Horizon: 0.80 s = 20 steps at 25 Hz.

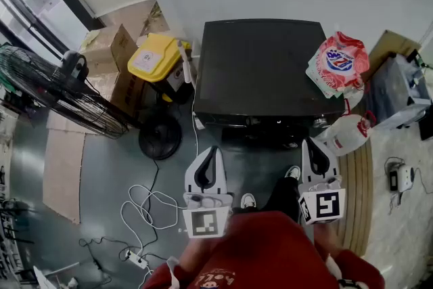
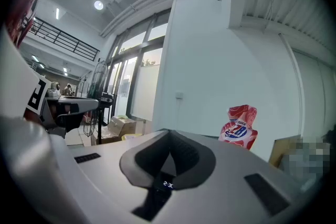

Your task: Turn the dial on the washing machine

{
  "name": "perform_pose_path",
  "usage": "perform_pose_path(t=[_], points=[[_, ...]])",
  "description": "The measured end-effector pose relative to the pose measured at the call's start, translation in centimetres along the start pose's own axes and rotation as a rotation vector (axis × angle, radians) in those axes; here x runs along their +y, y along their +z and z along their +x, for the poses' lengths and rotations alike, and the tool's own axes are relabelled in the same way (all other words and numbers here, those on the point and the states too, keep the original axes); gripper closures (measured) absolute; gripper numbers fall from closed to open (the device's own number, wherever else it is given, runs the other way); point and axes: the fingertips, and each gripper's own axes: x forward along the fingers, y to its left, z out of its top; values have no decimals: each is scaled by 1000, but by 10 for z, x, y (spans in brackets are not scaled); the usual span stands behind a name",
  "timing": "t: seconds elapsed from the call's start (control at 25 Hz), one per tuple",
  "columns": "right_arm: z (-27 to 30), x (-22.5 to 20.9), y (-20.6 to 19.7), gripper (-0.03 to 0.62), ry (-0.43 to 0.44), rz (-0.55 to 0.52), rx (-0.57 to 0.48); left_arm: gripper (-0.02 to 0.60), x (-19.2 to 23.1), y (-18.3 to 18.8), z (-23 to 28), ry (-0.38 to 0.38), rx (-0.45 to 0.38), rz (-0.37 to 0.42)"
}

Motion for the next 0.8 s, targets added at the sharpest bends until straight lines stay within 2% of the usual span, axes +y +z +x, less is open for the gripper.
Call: perform_pose_path(t=[0.8], points=[[7, -7, 4, 586, 2, -18, -7, 572, 3, 2, 10, 8, -18, -1]])
